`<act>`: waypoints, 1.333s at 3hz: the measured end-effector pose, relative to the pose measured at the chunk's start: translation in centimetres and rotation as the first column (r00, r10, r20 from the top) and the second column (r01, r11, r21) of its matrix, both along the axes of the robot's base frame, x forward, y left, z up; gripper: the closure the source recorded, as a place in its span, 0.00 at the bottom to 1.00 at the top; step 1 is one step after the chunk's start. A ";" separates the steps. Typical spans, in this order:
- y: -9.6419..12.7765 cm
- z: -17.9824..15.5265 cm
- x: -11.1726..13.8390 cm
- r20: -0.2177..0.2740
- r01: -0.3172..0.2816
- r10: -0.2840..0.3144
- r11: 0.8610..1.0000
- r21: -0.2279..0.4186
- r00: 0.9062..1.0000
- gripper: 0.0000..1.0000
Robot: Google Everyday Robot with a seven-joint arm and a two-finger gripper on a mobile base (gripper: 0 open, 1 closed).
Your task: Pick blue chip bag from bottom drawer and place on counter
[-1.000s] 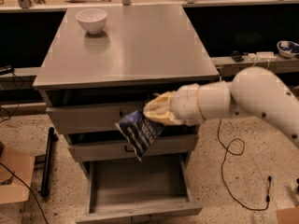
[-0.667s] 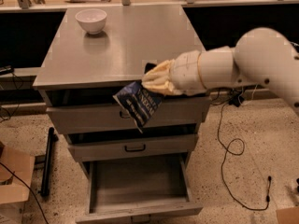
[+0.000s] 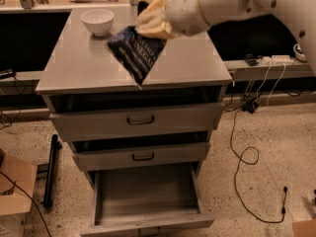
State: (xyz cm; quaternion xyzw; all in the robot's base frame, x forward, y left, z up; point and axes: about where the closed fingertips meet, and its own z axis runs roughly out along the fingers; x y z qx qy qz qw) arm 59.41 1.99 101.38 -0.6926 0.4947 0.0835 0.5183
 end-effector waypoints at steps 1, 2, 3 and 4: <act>1.2 2.0 3.8 0.016 -0.024 0.024 0.999 -0.028 1.000 1.00; 1.6 2.6 8.0 0.012 -0.021 0.022 0.999 -0.039 1.000 1.00; 0.1 0.0 13.3 -0.045 0.010 -0.012 0.999 -0.030 0.999 0.78; -0.7 -3.6 16.3 -0.110 0.024 -0.027 0.999 -0.027 0.994 0.55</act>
Offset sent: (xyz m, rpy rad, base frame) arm 0.1414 0.0065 0.0542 -0.0315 -0.0270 -0.0102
